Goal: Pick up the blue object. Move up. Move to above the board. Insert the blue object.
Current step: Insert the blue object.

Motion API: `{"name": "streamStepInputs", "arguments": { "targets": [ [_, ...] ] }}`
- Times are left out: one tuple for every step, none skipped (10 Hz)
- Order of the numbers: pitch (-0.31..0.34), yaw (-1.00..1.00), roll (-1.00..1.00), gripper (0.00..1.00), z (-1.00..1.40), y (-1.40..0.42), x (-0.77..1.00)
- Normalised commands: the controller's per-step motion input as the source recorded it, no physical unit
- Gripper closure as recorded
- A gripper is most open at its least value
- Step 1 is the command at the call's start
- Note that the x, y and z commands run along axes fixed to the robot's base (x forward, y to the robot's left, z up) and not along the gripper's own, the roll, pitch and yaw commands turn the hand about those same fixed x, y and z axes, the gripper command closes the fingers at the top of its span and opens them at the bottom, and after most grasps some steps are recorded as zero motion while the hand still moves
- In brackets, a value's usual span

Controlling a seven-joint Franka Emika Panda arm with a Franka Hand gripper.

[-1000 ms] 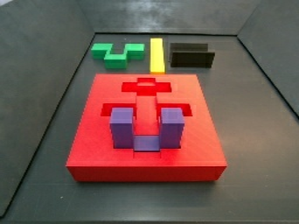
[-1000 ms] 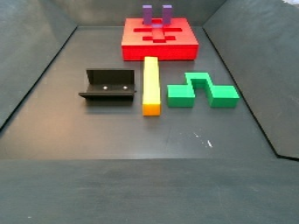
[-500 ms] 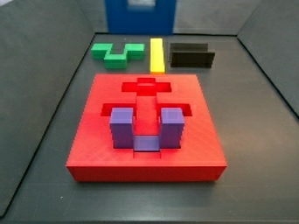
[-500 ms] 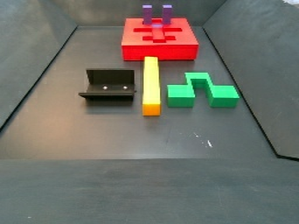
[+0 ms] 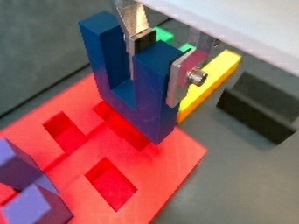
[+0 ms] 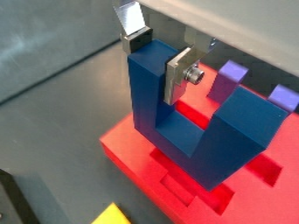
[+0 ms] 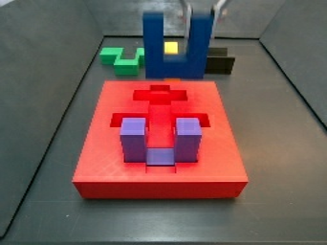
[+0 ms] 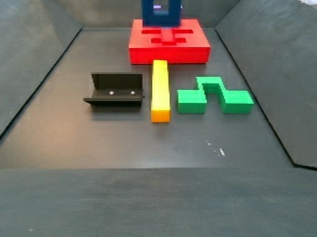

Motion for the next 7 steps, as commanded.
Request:
{"name": "streamStepInputs", "arguments": {
  "targets": [
    [0.0,0.02,0.15,1.0,-0.43,-0.04,-0.02],
    [-0.001,0.09,0.05,1.0,-0.31,-0.06,0.0],
    [-0.003,0.16,0.01,1.0,-0.23,-0.12,0.0],
    [-0.011,0.17,0.05,1.0,-0.18,-0.18,0.0],
    [-0.02,0.15,0.08,1.0,-0.15,-0.11,0.0],
    [-0.061,0.13,0.06,1.0,-0.14,0.0,-0.05],
    [-0.106,0.13,0.02,1.0,-0.08,0.0,-0.16]
  ]
}}
